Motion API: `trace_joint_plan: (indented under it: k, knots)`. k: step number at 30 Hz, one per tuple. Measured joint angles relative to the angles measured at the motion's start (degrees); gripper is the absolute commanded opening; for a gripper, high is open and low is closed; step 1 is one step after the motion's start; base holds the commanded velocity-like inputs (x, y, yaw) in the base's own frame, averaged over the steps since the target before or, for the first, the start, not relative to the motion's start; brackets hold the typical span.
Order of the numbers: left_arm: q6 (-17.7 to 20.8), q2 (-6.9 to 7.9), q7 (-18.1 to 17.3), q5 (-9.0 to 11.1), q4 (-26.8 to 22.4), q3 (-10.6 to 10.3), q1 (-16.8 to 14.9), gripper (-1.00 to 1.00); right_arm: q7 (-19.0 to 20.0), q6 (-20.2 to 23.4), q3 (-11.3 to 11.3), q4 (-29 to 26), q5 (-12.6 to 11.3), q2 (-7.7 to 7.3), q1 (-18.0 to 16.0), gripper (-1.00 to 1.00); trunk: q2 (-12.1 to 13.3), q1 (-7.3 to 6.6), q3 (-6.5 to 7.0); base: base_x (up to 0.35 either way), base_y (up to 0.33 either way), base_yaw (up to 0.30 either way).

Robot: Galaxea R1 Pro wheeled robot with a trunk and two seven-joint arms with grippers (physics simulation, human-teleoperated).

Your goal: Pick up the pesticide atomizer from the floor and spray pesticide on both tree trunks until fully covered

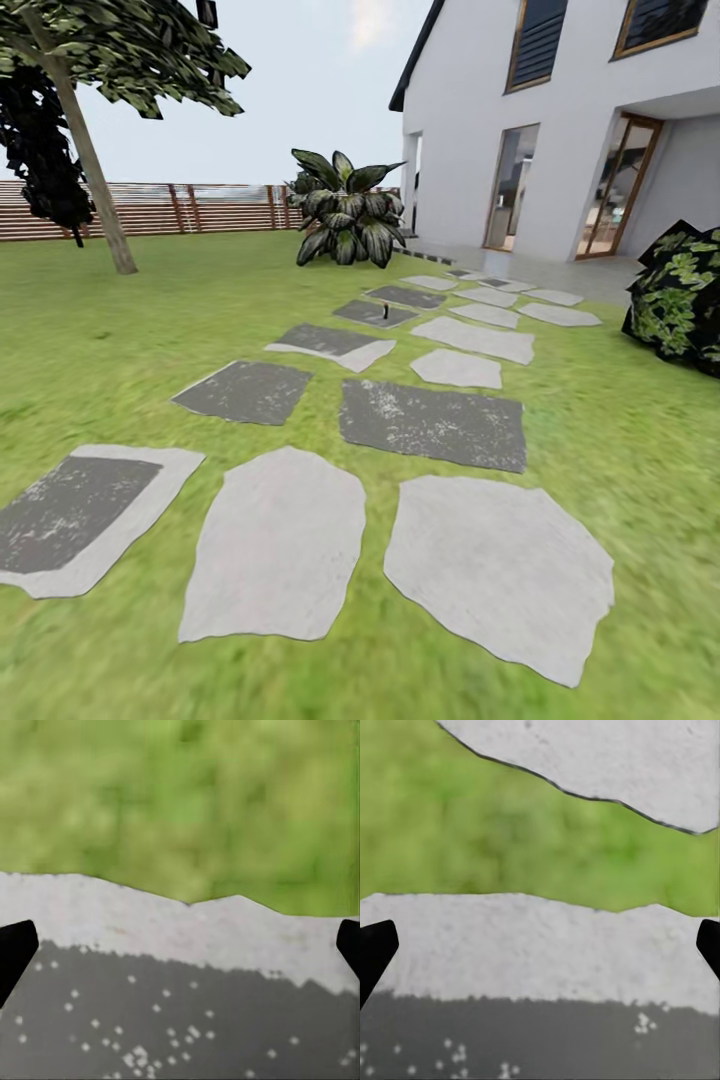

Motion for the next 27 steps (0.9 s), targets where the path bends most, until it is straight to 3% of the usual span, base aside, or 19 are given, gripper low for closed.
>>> trace_joint_plan:
  k: [27]
  knots:
    - [0.0,-0.08,0.0,0.0,0.0,-0.1,0.0,1.00,0.1,0.0,0.2,0.0,0.1,0.01,0.0,1.00,0.0,0.00,0.00,0.339,0.000,-0.001]
